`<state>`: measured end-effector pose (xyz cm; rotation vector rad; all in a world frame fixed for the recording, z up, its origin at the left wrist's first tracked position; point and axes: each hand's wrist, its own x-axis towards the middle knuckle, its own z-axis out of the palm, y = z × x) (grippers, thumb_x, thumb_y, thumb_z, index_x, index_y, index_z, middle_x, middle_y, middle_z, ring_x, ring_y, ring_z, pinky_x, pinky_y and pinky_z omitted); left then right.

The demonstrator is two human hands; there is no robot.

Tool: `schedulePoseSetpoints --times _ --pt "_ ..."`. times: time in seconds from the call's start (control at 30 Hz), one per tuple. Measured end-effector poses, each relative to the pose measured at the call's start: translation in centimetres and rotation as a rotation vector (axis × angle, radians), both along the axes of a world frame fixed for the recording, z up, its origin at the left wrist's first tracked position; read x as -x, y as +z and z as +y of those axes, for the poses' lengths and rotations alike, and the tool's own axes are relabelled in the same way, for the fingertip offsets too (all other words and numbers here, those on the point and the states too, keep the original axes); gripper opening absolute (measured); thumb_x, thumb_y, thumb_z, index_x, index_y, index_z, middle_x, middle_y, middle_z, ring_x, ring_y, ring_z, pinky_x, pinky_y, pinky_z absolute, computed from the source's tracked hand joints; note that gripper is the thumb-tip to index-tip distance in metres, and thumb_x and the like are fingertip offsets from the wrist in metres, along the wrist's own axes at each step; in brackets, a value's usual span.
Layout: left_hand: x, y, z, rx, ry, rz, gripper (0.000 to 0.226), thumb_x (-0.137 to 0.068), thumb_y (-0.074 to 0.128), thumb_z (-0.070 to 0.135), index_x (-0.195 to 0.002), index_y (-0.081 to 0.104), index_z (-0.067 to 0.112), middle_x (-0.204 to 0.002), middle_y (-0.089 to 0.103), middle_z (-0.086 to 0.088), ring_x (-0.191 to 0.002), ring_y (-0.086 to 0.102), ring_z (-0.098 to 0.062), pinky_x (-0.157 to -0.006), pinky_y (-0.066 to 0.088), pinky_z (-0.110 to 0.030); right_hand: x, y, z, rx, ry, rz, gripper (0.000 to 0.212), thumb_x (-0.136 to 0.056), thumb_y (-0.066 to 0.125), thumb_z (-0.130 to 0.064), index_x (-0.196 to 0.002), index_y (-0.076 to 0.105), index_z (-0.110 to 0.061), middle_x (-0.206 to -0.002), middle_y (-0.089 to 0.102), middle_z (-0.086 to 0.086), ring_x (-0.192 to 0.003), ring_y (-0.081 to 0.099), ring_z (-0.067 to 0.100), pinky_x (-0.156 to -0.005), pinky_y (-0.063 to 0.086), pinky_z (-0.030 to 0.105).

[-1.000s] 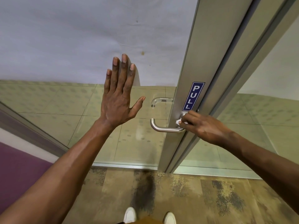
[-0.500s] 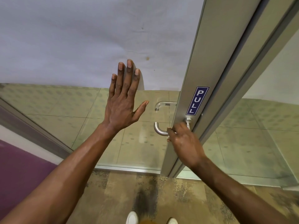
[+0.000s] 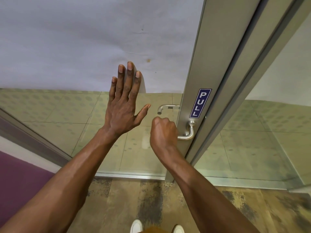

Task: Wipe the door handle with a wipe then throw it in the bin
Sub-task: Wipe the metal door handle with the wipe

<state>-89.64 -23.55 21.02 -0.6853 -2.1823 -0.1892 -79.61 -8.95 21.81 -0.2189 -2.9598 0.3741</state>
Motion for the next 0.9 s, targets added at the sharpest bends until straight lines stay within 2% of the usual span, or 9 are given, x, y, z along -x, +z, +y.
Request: schedulePoseSetpoints --times 0.13,0.23,0.3,0.37,0.47,0.53,0.6,0.67,0.9 --pt "0.0 -0.1 0.0 -0.006 0.001 0.0 0.108 -0.109 0.059 0.06 -0.179 -0.011 0.015 -0.186 -0.027 -0.005 -0.174 -0.026 -0.026 -0.144 -0.01 -0.046 -0.1 -0.4 -0.1 -0.048 0.063 0.022 0.025 -0.088 0.06 0.016 -0.103 0.071 -0.001 -0.097 0.068 0.02 -0.094 0.066 0.037 -0.066 0.04 0.036" --pt "0.0 0.1 0.0 -0.011 -0.009 0.0 0.107 -0.11 0.058 0.059 -0.179 -0.012 0.016 -0.185 -0.028 -0.003 -0.174 -0.027 -0.025 -0.144 -0.01 -0.046 -1.8 -1.4 0.4 -0.117 0.151 0.042 0.023 -0.085 0.061 0.02 -0.096 0.072 0.003 -0.099 0.068 0.023 -0.098 0.063 0.038 -0.068 0.052 0.04" --pt "-0.1 0.1 0.1 -0.016 -0.005 0.0 0.107 -0.11 0.057 0.059 -0.179 -0.013 0.016 -0.185 -0.029 -0.003 -0.174 -0.027 -0.025 -0.144 -0.01 -0.046 -3.3 -2.4 1.5 -0.176 0.194 0.067 0.026 -0.081 0.071 0.016 -0.106 0.074 0.007 -0.101 0.071 0.023 -0.099 0.065 0.036 -0.073 0.06 0.041" --pt "-0.2 0.1 0.1 -0.019 -0.004 -0.002 0.106 -0.111 0.057 0.059 -0.179 -0.012 0.016 -0.185 -0.029 -0.002 -0.174 -0.027 -0.024 -0.144 -0.009 -0.046 -4.5 -3.9 3.4 -0.201 0.222 0.124 0.042 -0.078 0.081 0.009 -0.12 0.073 0.007 -0.106 0.073 0.021 -0.102 0.067 0.034 -0.075 0.062 0.039" --pt "-0.3 0.2 0.0 -0.014 0.003 -0.005 0.107 -0.111 0.057 0.059 -0.179 -0.013 0.017 -0.184 -0.03 -0.001 -0.173 -0.028 -0.024 -0.144 -0.008 -0.045 -5.2 -5.8 7.1 -0.19 0.249 0.187 0.056 -0.08 0.085 0.006 -0.134 0.069 0.004 -0.116 0.074 0.02 -0.107 0.069 0.034 -0.077 0.066 0.042" --pt "-0.4 0.3 0.0 -0.01 0.003 -0.014 0.107 -0.111 0.057 0.06 -0.179 -0.013 0.017 -0.184 -0.031 -0.001 -0.173 -0.028 -0.023 -0.145 -0.008 -0.046 -5.5 -6.8 9.8 -0.201 0.279 0.227 0.058 -0.081 0.086 0.004 -0.137 0.068 0.004 -0.117 0.074 0.02 -0.105 0.07 0.036 -0.072 0.066 0.044" --pt "-0.4 0.3 0.0 -0.005 0.005 -0.019 0.107 -0.111 0.057 0.06 -0.179 -0.014 0.018 -0.183 -0.032 -0.001 -0.173 -0.029 -0.023 -0.145 -0.007 -0.046 -5.6 -7.8 12.4 -0.204 0.311 0.311 0.056 -0.085 0.084 0.001 -0.138 0.067 0.002 -0.117 0.073 0.019 -0.101 0.068 0.036 -0.062 0.064 0.044" --pt "-0.3 0.3 -0.1 0.001 0.005 -0.023 0.107 -0.11 0.057 0.06 -0.179 -0.014 0.018 -0.183 -0.032 -0.001 -0.173 -0.029 -0.024 -0.145 -0.007 -0.047 -5.5 -8.5 14.5 -0.194 0.348 0.388 0.055 -0.086 0.083 0.001 -0.139 0.067 0.001 -0.12 0.073 0.019 -0.098 0.067 0.035 -0.061 0.062 0.043" --pt "-0.4 0.3 -0.1 -0.001 0.016 -0.025 0.106 -0.11 0.056 0.06 -0.178 -0.013 0.017 -0.183 -0.032 -0.003 -0.173 -0.029 -0.024 -0.144 -0.008 -0.047 -5.5 -10.5 15.1 -0.054 0.33 0.569 0.042 -0.102 0.062 -0.004 -0.144 0.064 0.003 -0.144 0.068 0.019 -0.098 0.056 0.027 -0.083 0.055 0.034"
